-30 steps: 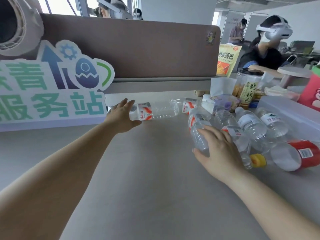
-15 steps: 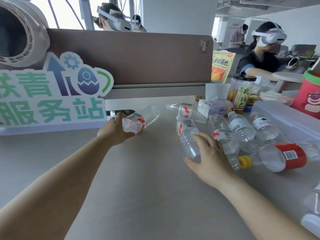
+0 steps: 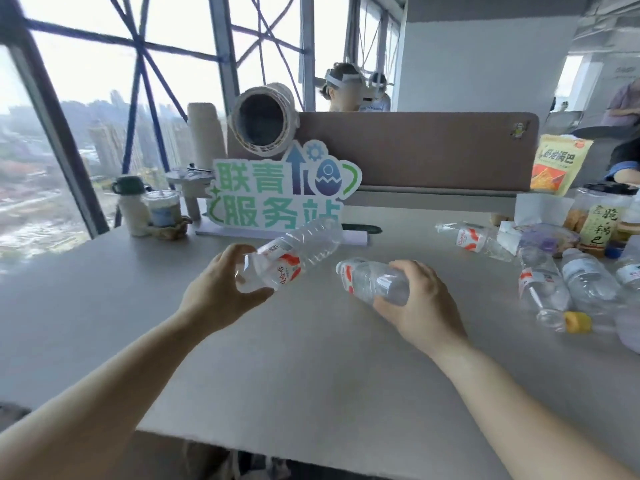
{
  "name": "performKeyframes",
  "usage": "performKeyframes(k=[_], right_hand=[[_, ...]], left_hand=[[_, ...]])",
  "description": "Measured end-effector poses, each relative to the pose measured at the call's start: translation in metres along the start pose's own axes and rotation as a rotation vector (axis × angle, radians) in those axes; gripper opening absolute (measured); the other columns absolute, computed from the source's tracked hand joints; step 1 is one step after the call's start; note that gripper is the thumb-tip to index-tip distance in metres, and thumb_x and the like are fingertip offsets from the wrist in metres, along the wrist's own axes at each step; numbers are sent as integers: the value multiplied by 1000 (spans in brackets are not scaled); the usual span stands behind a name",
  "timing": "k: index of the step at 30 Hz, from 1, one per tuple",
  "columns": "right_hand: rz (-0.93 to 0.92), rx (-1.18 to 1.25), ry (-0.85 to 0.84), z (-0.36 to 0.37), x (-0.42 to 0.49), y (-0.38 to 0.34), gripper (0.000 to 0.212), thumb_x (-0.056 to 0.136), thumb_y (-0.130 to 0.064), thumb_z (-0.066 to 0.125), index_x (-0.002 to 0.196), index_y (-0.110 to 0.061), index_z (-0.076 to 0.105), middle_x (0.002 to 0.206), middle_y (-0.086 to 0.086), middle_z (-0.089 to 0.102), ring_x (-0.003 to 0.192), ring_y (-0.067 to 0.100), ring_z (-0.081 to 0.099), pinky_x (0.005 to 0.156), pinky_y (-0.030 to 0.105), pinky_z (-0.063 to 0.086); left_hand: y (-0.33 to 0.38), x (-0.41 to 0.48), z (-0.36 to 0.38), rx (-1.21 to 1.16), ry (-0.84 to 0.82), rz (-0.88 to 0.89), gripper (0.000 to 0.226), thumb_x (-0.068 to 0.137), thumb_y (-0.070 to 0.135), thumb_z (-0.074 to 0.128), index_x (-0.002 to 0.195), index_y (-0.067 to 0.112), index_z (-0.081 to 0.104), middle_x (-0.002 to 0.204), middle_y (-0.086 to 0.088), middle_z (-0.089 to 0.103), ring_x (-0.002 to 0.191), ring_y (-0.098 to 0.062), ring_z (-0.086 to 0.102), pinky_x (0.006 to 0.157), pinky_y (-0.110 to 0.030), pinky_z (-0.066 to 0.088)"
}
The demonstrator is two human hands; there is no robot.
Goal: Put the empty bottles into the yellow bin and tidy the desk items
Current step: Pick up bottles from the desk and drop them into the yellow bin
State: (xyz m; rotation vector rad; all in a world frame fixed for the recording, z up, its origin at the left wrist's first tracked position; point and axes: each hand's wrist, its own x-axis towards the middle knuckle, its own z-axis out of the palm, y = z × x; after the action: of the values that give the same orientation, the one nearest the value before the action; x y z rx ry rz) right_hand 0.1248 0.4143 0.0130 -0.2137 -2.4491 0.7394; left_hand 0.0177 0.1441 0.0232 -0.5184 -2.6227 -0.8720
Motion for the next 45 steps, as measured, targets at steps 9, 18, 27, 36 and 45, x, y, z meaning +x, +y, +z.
performKeyframes(k=[9,18,27,36,45], right_hand=[[-406,271,-97,73,-43,-179,57,77,-27,74,128,-13,52,124,4,54,116,19,48,87,20,32],[-595,530,-284,204,-53,-363,57,76,-27,76,127,-15,52,127,4,53,108,13,52,85,22,37],[-665,673,-376,342,-50,-510,56,77,-28,76,126,-15,52,126,4,54,108,11,52,85,21,36],[-676,714,-350,367,-39,-573,60,78,-28,75,130,-13,49,132,8,52,119,22,51,88,26,38],[-748,685,-312,414,6,-616,62,78,-32,75,130,-13,48,134,9,52,119,24,52,88,29,41]], left_hand=[[-105,-122,-183,143,243,-161,69,69,39,80,128,30,43,120,2,57,90,-15,63,80,-39,52],[-239,-209,-303,168,461,-411,78,65,55,74,131,33,40,121,5,52,91,-13,60,80,-41,53],[-376,-211,-380,252,569,-536,73,73,36,77,135,25,40,129,-7,52,92,-17,59,78,-37,52],[-411,-192,-442,342,548,-501,74,74,38,76,136,22,39,132,-9,51,92,-15,56,74,-34,52],[-465,-148,-458,333,582,-468,75,75,39,76,137,21,38,136,-10,51,93,-14,56,67,-26,44]])
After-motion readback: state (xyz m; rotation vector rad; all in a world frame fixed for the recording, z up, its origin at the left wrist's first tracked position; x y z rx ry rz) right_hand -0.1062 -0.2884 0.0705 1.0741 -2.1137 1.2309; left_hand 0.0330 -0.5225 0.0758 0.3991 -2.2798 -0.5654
